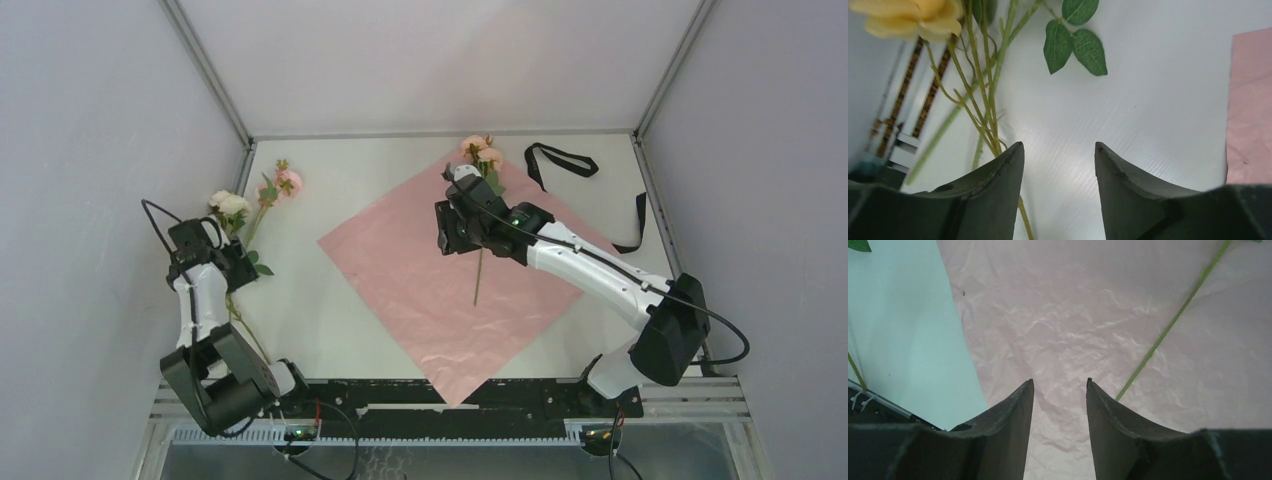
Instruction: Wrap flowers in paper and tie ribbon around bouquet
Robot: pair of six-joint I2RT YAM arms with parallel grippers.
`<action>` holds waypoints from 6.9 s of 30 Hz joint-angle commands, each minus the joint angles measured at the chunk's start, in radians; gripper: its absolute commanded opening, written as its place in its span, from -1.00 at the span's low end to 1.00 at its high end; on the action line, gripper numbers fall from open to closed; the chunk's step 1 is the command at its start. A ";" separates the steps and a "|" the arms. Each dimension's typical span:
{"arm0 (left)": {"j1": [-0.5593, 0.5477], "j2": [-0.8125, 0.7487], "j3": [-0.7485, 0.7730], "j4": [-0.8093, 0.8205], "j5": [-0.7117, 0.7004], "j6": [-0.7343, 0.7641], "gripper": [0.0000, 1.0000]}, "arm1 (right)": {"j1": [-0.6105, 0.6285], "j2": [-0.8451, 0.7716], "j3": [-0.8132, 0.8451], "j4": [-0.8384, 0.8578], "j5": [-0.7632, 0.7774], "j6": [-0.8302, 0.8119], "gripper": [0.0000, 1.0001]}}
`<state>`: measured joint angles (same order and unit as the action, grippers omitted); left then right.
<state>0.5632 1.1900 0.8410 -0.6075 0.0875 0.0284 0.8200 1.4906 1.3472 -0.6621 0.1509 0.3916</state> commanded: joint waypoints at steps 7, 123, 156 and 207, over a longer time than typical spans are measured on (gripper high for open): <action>0.114 0.086 -0.051 0.086 -0.201 -0.233 0.21 | 0.025 0.012 0.003 -0.015 0.062 -0.001 0.03; 0.052 0.570 0.465 0.015 0.051 0.182 -0.40 | -0.082 0.175 0.017 0.131 0.097 0.064 -0.05; -0.004 0.456 0.438 0.055 0.104 0.078 -1.00 | -0.049 0.125 -0.009 0.073 0.154 0.012 -0.05; -0.254 0.140 0.176 0.075 -0.219 0.471 0.69 | -0.198 0.188 -0.124 0.424 -0.231 0.074 -1.00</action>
<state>0.2363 1.2186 0.9722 -0.5320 0.2264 0.2214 0.6796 1.8153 1.2472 -0.0963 -0.2195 0.5617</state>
